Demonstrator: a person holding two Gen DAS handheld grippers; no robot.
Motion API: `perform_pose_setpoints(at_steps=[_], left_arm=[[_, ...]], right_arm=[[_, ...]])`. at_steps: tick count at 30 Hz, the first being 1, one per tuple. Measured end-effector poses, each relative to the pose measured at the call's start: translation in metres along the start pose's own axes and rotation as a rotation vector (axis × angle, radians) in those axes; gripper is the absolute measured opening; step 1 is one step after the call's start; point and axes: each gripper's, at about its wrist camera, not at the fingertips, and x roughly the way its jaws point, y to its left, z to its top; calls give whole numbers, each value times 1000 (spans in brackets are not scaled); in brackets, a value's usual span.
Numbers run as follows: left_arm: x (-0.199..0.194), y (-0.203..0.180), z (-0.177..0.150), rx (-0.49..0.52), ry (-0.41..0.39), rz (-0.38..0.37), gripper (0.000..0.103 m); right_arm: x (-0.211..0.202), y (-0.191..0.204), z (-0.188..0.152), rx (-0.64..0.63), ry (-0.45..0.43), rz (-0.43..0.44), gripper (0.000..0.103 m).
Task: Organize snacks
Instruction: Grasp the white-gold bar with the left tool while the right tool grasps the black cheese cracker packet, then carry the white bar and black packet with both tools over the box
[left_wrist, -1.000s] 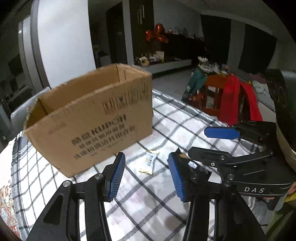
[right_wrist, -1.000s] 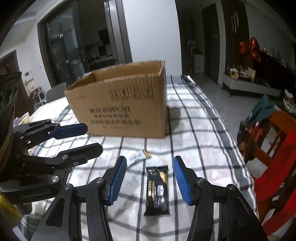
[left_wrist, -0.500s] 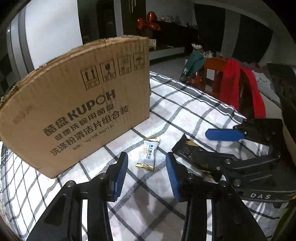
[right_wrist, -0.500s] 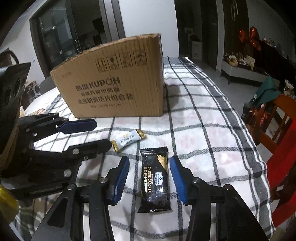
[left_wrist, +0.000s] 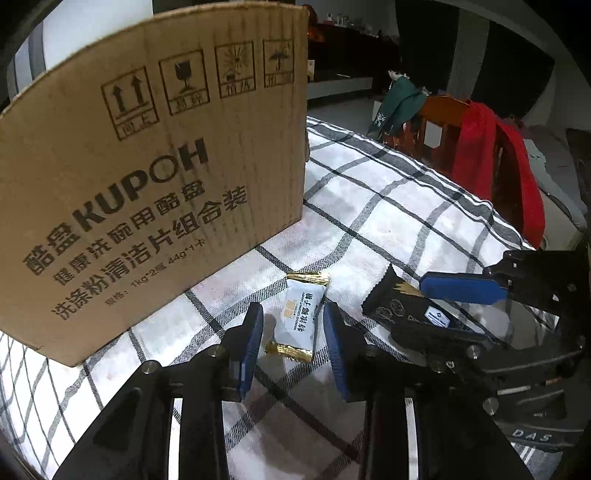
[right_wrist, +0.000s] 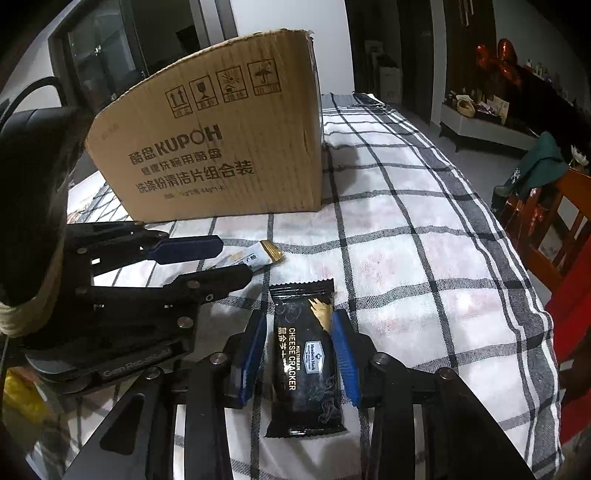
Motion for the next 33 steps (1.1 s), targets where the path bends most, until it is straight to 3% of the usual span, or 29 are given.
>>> perform_pose_setpoints(at_steps=[6, 11, 16, 33], left_arm=[[6, 0, 1, -13, 11, -4, 32], [6, 1, 2, -31, 18, -9, 24], [1, 3, 1, -54, 28, 1, 22], [-57, -5, -6, -124, -26, 77, 22]], right_arm=[[3, 2, 0, -21, 1, -17, 38], [6, 0, 0, -6, 5, -15, 38], [5, 0, -1, -18, -1, -5, 32], [-30, 5, 3, -22, -63, 32, 32]])
